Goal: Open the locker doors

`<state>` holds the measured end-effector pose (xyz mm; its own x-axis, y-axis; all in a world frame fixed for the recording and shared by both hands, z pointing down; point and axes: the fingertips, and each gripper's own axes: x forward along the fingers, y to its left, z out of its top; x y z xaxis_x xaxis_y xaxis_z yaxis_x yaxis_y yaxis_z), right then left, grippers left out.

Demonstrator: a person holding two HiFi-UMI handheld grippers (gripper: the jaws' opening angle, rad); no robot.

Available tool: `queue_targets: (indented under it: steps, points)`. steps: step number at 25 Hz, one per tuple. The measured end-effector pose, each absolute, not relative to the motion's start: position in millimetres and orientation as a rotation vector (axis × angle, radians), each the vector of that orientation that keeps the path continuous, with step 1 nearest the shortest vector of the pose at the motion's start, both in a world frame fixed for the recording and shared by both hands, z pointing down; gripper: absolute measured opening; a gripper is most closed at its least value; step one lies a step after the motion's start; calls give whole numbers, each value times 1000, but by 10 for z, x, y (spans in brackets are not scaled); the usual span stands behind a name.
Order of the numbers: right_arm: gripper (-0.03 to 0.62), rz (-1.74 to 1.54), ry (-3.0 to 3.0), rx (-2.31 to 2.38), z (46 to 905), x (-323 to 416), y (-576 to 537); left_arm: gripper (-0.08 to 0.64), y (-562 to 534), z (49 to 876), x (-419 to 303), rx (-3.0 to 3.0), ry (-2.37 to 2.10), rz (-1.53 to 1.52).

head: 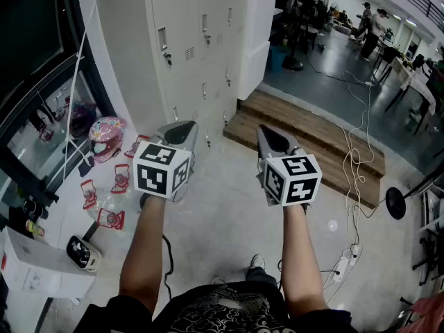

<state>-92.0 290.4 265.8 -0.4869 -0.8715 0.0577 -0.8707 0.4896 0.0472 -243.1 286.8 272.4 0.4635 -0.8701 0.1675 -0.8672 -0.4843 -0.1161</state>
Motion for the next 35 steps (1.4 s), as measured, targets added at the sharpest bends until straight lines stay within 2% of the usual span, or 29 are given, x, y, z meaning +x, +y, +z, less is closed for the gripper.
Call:
queue_targets:
  steps: [15, 27, 35]
  points:
    - [3, -10, -2650, 1561, 2730, -601, 2655, 2, 2616, 2796, -1990, -2690, 1545, -357]
    - [60, -14, -2657, 1555, 2705, 118, 1849, 3, 1788, 2763, -1195, -2693, 1519, -376]
    - [138, -16, -2679, 1565, 2607, 756, 1384, 2, 1296, 2684, -475, -2708, 1476, -362]
